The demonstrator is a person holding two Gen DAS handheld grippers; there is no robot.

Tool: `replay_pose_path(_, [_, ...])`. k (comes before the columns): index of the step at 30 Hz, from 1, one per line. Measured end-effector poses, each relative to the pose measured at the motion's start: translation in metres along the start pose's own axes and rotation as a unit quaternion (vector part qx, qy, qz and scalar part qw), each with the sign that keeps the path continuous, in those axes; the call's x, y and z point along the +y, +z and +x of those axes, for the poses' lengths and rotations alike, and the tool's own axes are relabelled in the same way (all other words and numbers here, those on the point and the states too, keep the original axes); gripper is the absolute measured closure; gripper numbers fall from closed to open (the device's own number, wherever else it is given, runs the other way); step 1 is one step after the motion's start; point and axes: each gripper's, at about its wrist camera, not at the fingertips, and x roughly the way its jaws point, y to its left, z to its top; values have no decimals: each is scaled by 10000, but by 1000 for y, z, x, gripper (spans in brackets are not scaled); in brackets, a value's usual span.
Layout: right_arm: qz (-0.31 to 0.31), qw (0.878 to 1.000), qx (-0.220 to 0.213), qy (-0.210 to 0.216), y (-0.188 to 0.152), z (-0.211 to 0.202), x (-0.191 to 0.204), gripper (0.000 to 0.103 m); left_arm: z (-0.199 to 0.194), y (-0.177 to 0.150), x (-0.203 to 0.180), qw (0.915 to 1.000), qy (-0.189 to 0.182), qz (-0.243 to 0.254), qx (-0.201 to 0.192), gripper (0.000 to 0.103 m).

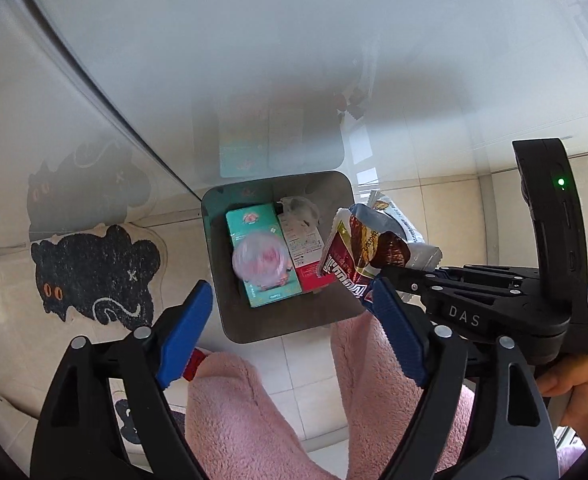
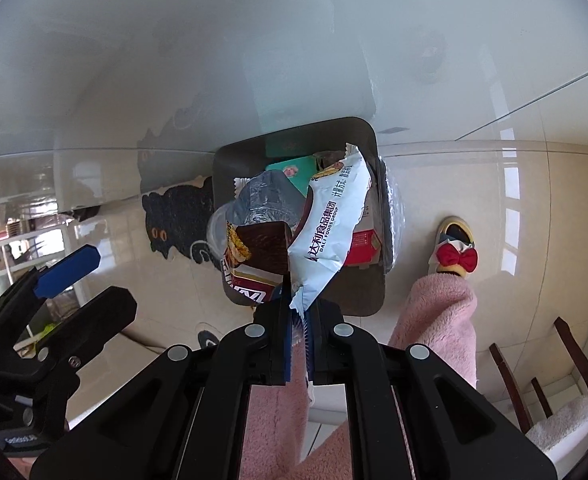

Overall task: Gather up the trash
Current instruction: 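Lower bottle and snack packet into the black bin and open both tools, then raise both open tools back to the tissues on the counter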

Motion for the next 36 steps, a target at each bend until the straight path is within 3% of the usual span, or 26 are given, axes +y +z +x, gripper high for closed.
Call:
replay_pose_path(6, [98,9999,39,84,5,5,4,92,-7,-8,9,9998,123,-129,-30,19])
replay_pose_path(10, [59,9999,3,91,3,3,6,64,-17,-17,14,9997,162,-157,-21,19])
replay_pose_path(17, [25,9998,-148,132,-9,-23,8,58,-50,-27,12,9997,157,-158,-130,19])
replay_pose_path(22, [-323,9984,-453,93,-34,-76,12,53,-90,-34,-6,9991,145,61,-402,18])
replay_pose_path(28, [-914,9887,-1184,0,-72,-171,25,43,-154,-38,-38,9952,183,346,-899,15])
replay_pose_path(36, [-615,9722,-2214,439,-85,-285,20,33,-235,-20,-81,9845,258,668,-1601,8])
